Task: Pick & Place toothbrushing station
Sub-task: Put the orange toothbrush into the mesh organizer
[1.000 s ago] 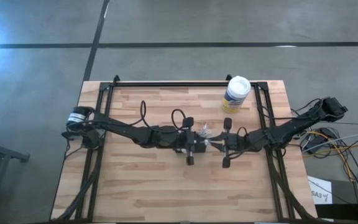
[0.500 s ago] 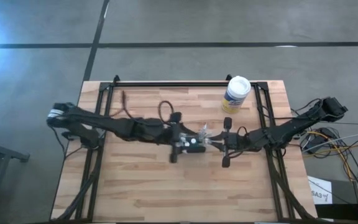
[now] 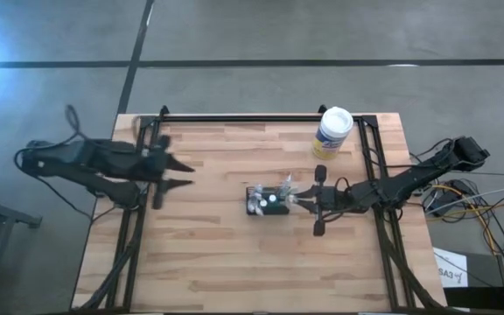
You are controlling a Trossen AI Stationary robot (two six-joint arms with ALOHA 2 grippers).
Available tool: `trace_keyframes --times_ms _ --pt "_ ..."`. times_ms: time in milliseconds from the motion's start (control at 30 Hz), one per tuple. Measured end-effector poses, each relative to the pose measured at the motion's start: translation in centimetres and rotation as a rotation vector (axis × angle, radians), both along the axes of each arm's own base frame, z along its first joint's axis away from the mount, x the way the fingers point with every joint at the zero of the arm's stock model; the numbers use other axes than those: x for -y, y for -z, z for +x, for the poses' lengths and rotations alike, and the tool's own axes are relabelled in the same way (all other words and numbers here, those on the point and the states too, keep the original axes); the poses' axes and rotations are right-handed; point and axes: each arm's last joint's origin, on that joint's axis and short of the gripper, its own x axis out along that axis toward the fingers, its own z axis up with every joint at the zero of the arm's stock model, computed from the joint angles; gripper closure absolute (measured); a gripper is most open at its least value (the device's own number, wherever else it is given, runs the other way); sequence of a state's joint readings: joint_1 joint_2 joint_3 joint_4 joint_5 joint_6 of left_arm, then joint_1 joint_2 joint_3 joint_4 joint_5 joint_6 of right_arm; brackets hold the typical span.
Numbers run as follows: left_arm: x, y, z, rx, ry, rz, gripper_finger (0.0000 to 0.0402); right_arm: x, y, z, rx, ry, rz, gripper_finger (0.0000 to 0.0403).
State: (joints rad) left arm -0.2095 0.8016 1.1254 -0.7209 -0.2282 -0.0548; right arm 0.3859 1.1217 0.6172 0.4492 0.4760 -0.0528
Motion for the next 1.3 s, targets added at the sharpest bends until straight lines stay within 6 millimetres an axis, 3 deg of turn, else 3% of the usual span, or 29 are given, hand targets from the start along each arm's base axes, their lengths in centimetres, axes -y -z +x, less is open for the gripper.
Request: trace_keyframes --times_ms 233,367,600,900,1300 --pt "-1.1 3.5 -4.6 0.156 -0.059 -0.077 0.0389 0.0 -0.1 0.0 0.01 -0.011 0.01 0.039" --pt "-1.3 5.8 -5.2 0.29 -0.064 -0.06 0.0396 -0.1 -0.1 0.0 0.012 -0.034 0.015 0.039" --pt "-0.8 12.4 -3.9 0.368 -0.004 -0.046 0.0399 -0.2 -0.1 0.1 0.021 -0.07 0.058 0.039" --pt "-0.9 16.0 -5.0 0.458 0.058 -0.075 0.04 -0.8 0.6 1.3 0.058 -0.111 0.097 0.039" --pt "-0.4 20.9 -4.5 0.384 0.184 -0.105 0.0384 -1.2 3.4 3.4 0.02 0.126 -0.008 0.039"
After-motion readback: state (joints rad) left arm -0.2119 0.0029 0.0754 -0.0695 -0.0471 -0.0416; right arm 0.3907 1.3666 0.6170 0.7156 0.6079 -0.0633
